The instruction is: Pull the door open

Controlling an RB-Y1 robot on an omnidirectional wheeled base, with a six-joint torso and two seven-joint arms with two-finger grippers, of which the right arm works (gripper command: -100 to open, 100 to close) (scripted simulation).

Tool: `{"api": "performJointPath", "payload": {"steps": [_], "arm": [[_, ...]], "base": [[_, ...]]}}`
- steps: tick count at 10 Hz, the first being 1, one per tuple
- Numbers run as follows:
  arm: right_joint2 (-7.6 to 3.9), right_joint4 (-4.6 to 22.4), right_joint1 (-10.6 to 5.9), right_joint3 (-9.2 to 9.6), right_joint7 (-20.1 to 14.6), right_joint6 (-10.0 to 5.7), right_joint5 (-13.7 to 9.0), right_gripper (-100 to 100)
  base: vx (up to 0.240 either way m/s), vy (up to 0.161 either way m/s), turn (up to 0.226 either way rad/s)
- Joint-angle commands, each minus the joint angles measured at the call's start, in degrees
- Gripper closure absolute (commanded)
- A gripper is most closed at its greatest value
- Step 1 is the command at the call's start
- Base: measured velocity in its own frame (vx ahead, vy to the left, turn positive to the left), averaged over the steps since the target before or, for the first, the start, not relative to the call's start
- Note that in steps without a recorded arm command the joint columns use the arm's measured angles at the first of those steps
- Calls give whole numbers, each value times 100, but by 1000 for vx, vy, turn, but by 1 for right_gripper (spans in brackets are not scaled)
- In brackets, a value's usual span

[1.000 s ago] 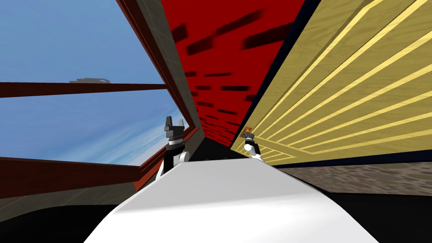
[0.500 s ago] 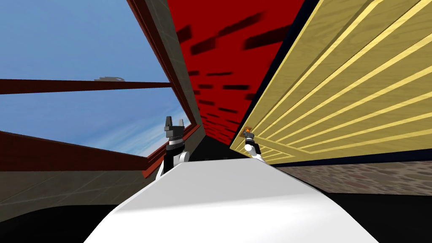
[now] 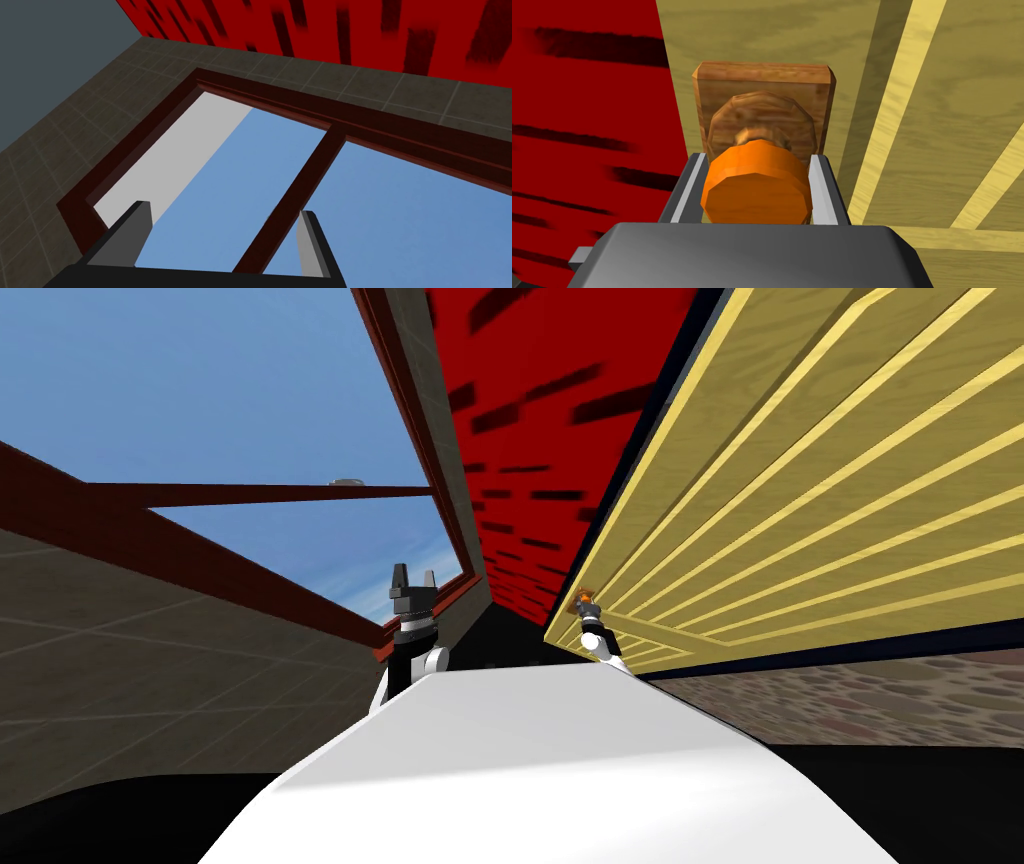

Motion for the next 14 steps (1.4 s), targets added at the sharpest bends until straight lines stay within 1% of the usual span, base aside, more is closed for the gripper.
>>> {"api": "performJointPath", "payload": {"steps": [1, 2, 3, 4, 5, 8, 11, 12, 13, 14], "arm": [[-90, -69, 40, 98, -116, 9, 6, 100], [-126, -97, 60, 135, -158, 15, 8, 100], [-105, -72, 56, 102, -118, 18, 5, 100], [-183, -109, 120, 212, -222, 2, 31, 100], [-226, -133, 142, 254, -268, -15, 44, 100], [-432, -246, 245, 450, -488, -97, 104, 100], [-603, -340, 332, 613, -670, -166, 154, 100], [-570, -302, 309, 589, -634, -144, 147, 100], [-644, -325, 352, 689, -729, -170, 178, 100], [-663, -332, 359, 705, -749, -180, 184, 100]], "base": [[-278, 10, 97], [-234, -12, 94], [-98, -9, 29], [-164, -30, 131], [-247, -41, 158], [-247, -64, 166], [-266, -26, 124], [-114, -15, 38], [-164, 6, 112], [-220, -20, 134]]}}
